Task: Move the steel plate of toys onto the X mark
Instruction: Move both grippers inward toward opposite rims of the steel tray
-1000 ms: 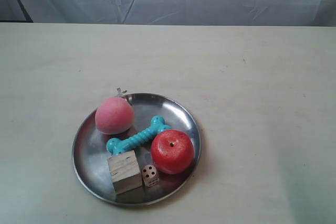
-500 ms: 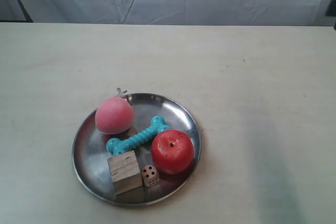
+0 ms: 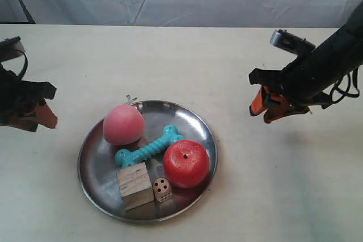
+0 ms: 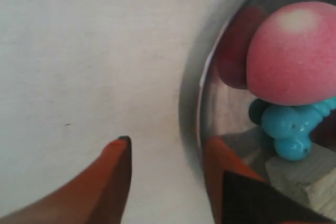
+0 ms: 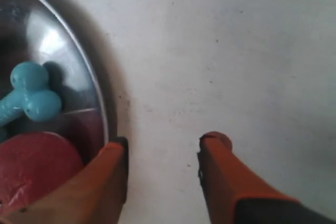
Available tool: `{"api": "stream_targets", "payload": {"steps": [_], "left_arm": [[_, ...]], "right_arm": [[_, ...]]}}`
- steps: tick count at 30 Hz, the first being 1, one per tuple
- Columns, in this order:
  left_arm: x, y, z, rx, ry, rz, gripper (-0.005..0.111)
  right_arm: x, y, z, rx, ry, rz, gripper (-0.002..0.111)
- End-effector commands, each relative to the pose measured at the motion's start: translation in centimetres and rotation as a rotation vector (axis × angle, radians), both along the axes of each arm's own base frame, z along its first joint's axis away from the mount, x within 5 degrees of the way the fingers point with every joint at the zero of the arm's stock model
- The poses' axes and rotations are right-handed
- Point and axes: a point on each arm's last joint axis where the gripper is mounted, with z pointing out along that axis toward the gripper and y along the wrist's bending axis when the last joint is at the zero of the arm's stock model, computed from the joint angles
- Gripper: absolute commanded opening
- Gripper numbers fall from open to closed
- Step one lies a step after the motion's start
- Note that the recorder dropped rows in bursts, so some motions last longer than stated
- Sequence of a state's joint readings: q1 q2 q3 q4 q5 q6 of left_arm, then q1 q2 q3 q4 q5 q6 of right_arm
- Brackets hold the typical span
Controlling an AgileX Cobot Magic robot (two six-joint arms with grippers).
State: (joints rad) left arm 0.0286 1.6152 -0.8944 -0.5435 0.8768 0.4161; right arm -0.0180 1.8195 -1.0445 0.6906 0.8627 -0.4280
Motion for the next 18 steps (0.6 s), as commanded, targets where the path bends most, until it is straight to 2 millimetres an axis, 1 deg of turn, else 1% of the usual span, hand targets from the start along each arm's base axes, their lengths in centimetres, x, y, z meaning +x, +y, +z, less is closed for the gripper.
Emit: {"api": "stream_targets", "payload": {"steps": [1,4,8,12,14,18], "left_arm": [[0.8,-1.0,-1.9,-0.120,0.047,-0.035,0.052],[1.0,-1.1,-2.9,-0.137,0.080,-0.039,0.052],[1.1,-1.2,-3.7,-0.137,0.096,-0.055,0.052],[1.2,-1.4,-4.6,-0.137,0.121,-0.049,0.052],[1.1,-2.0,-5.4,-0.122,0.125,-0.061,0.052],[0.9,-3.8,-6.5,-0.069,0.104,-0.116,0.052]], "right_arm": [[0.2,1.4,-2.2,0.041,0.049,0.033,0.046],[0.1,2.5,-3.0,0.037,0.066,0.064,0.046],[0.0,3.9,-3.1,0.021,0.045,0.095,0.046],[0.0,4.7,-3.2,0.009,0.025,0.109,0.046],[0.1,4.8,-3.1,0.008,0.017,0.105,0.046],[0.1,4.9,-3.2,0.005,0.011,0.103,0.046]]}}
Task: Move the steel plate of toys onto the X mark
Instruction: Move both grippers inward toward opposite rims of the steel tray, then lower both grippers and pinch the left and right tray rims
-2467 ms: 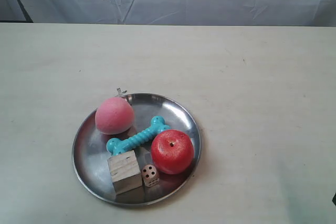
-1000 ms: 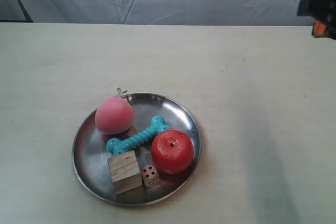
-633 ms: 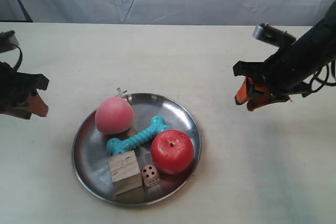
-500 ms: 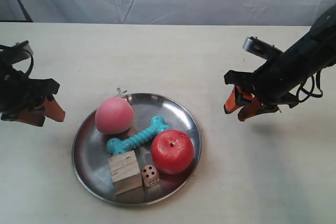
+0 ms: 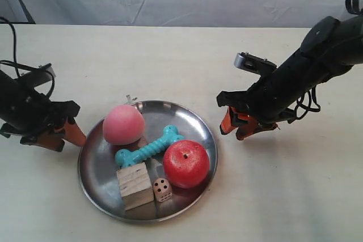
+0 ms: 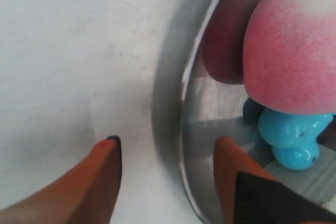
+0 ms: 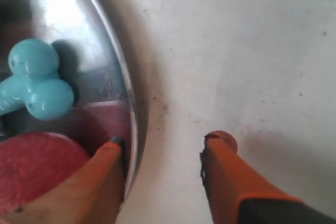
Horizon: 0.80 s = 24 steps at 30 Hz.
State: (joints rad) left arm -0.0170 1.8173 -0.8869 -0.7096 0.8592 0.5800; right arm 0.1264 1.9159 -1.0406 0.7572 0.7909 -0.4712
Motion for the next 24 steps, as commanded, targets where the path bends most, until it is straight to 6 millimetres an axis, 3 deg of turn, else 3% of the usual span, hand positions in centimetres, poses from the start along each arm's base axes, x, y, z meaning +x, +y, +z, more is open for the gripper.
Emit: {"api": "stream_targets", "payload": {"steps": [1,6,12,24], "left_arm": [[-0.1,-2.1,-1.1,0.045,-0.038,-0.053,0.052],[-0.1,-3.5,-1.3,0.069,-0.061,-0.056,0.052],[-0.2,-3.7,-1.4,0.095,-0.040,-0.030,0.052],[-0.3,-3.7,-1.4,0.100,-0.038,-0.040,0.052]], "right_arm": [[0.1,0.1,0.0,-0.002,-0.012,0.003,0.046],[-0.3,0.2,0.0,0.012,0.017,0.021,0.046],[-0.5,0.2,-0.1,0.017,0.032,0.024,0.046],[-3.1,-0.2,-2.9,0.013,0.087,-0.113,0.046]]}}
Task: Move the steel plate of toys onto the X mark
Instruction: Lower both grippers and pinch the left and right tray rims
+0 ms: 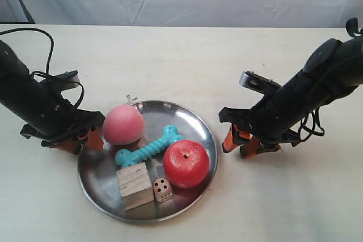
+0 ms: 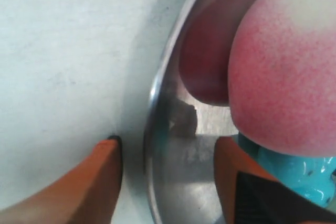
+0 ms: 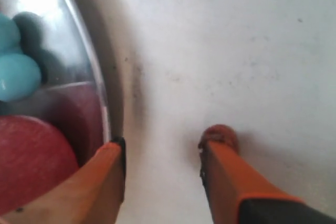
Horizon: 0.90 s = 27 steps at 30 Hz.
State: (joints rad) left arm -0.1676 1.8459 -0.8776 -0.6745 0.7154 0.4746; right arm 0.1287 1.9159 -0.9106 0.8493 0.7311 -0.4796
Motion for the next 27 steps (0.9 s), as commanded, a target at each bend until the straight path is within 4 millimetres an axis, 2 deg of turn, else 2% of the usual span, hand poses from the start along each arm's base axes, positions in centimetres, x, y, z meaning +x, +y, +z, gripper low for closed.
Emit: {"api": "stream_targets", "payload": {"steps": [1,4,9,15,21,27], "left_arm": [[-0.1,0.0,-0.1,0.016,-0.005,-0.016,0.052],[-0.1,0.0,-0.1,0.016,-0.005,-0.016,0.052],[-0.2,0.0,-0.1,0.013,0.002,-0.019,0.052],[-0.3,-0.1,0.0,0.006,0.018,-0.029,0.052],[-0.7,-1.2,0.0,0.010,0.016,-0.072,0.052],[-1.0,-2.5,-0.1,0.015,-0.002,-0.107,0.052]], "right_arm": [[-0.6,-0.1,-0.7,-0.002,0.002,-0.031,0.046],[-0.9,0.6,-0.9,-0.014,-0.006,-0.028,0.046],[-1.4,3.6,-1.0,-0.032,-0.059,0.015,0.046],[-1.8,5.8,-1.0,-0.046,-0.108,0.033,0.046],[-1.9,6.5,-1.3,-0.042,-0.108,0.004,0.046],[-2.1,6.6,-3.2,-0.057,-0.052,-0.009,0.046]]}}
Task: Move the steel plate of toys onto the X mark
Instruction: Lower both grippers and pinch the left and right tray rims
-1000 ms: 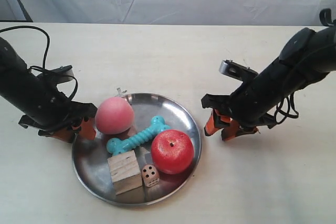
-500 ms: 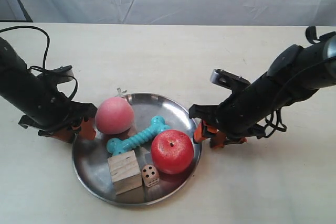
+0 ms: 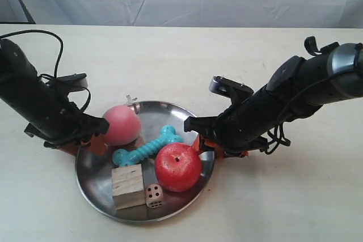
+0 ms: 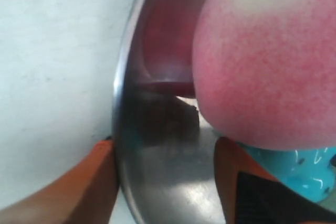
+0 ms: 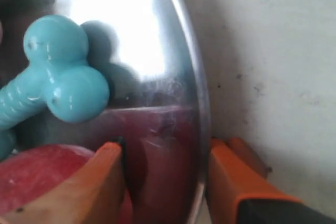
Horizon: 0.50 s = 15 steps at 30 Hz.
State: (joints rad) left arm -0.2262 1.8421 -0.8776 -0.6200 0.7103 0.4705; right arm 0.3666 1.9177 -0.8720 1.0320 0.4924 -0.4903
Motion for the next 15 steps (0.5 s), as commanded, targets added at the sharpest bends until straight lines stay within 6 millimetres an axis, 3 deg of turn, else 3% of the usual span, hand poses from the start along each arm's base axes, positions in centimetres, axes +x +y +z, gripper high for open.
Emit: {"api": "stream_targets", "payload": {"steps": [1,3,5,8,11,15], "left_arm": [[-0.43,-1.18,-0.04,-0.023,0.014,-0.009,0.052],[-0.45,-1.18,-0.04,-0.023,0.016,-0.010,0.051],[-0.49,-1.20,-0.03,-0.025,0.021,-0.011,0.045],[-0.59,-1.21,-0.02,-0.027,0.030,-0.018,0.025],[-0.67,-1.23,-0.01,-0.029,0.038,-0.022,0.004],[-0.75,-1.27,0.02,-0.034,0.047,-0.023,0.000]], "right_arm": [[-0.64,0.10,-2.83,-0.037,0.074,0.001,0.046],[-0.67,0.10,-3.16,-0.038,0.083,-0.001,0.042],[-0.71,0.13,-3.22,-0.035,0.090,-0.002,0.030],[-0.80,0.25,-3.17,-0.019,0.105,-0.009,0.001],[-0.97,0.40,-3.10,-0.001,0.124,-0.003,0.000],[-1.34,0.63,-2.97,0.026,0.160,0.016,0.000]]}}
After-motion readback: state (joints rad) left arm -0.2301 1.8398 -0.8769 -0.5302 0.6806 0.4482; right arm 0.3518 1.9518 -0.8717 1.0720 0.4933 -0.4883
